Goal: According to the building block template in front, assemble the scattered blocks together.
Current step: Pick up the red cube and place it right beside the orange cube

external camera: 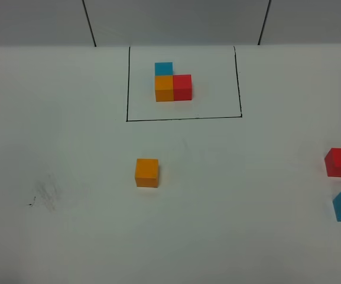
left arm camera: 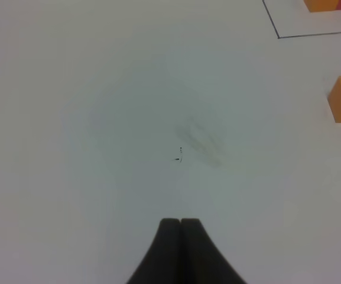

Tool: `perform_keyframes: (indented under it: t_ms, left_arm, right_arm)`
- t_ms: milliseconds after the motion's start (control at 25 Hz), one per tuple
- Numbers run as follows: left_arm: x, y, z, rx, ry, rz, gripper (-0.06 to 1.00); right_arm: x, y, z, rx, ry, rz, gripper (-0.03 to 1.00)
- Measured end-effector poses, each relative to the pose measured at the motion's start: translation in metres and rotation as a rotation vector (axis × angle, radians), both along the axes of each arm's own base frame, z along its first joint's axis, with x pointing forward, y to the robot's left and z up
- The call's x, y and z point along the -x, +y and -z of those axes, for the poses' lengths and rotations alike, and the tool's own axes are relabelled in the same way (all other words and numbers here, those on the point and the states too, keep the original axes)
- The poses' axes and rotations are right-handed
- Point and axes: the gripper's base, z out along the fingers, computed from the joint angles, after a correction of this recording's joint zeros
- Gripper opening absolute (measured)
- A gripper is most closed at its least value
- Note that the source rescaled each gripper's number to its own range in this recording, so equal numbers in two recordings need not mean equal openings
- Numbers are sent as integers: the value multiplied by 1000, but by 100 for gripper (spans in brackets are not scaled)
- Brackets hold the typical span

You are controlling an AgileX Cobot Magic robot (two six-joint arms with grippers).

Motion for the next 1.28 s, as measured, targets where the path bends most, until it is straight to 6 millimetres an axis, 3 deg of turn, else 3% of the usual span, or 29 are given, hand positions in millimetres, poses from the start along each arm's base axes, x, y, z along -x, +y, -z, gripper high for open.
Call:
perform_keyframes:
  t_ms: [1280]
  left_arm:
    - [0,0,0,0,0,0,0]
  right_arm:
    - [0,0,0,0,0,0,0]
